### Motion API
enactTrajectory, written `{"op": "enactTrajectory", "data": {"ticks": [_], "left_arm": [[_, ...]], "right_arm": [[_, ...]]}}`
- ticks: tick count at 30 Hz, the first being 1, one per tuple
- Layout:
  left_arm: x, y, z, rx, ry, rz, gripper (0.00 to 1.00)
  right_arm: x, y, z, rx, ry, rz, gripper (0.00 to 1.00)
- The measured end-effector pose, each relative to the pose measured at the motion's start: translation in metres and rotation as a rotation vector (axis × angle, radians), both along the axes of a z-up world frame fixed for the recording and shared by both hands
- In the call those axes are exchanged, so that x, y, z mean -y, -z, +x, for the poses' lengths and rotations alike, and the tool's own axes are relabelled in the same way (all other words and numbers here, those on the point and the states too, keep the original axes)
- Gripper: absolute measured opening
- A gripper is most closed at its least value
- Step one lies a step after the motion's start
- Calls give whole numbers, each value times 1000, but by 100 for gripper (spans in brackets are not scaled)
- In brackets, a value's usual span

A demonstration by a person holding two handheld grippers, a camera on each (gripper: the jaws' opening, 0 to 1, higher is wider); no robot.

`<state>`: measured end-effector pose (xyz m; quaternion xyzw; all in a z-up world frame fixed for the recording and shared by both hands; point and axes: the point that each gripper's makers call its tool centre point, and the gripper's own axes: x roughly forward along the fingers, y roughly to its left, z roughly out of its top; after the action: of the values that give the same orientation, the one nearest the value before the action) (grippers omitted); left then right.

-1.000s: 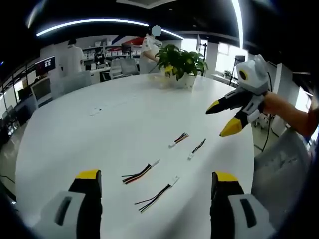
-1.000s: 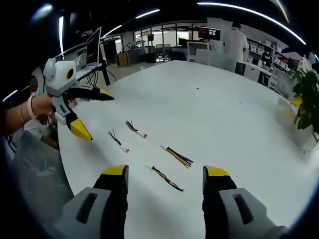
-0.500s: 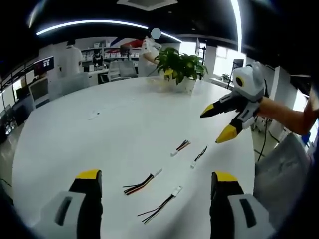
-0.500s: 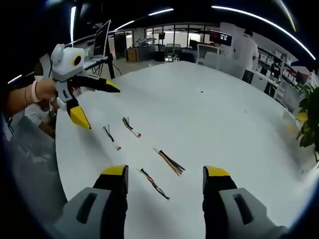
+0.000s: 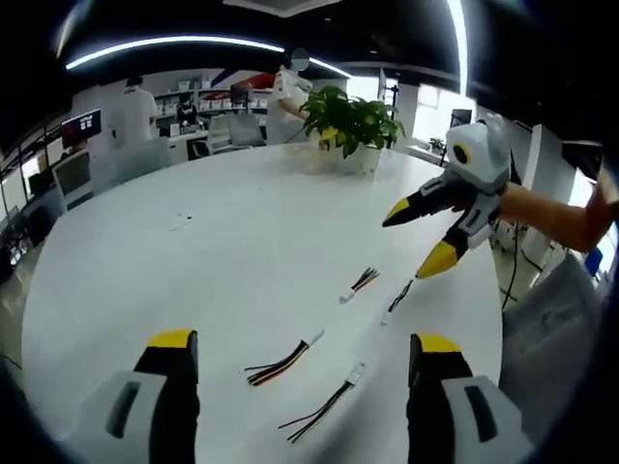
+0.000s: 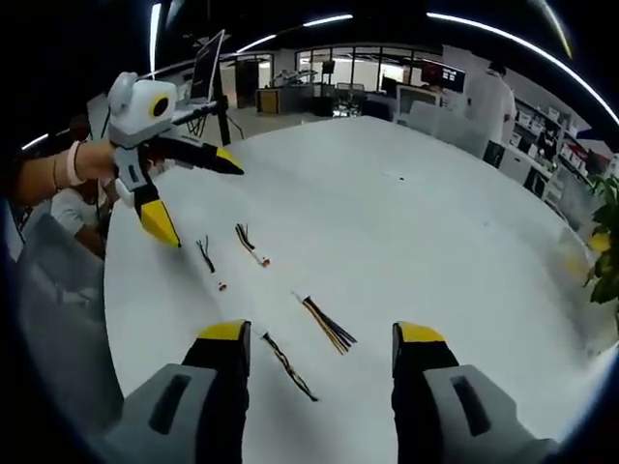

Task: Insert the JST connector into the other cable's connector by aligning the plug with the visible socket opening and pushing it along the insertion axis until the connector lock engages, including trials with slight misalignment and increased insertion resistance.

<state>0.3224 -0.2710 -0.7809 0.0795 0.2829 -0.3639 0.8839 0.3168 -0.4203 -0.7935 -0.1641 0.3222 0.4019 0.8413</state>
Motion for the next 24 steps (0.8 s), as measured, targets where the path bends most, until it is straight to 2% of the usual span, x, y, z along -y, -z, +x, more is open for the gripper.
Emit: {"op": "enactTrajectory", "data": {"ticks": [9,13,20,24], "left_arm": [[1,8,8,-7,3,12,88],[3,12,11,-30,0,-10,88],[4,20,17,-31,12,8,87],[3,28,22,-41,14,22,87]], "right_arm": [[2,7,7,-4,-5,-13,56],[4,10,12,-3,-2,-22,56],[5,17,19,-9,-11,-27,55],[-3,20,21,-21,-36,2,57]]}}
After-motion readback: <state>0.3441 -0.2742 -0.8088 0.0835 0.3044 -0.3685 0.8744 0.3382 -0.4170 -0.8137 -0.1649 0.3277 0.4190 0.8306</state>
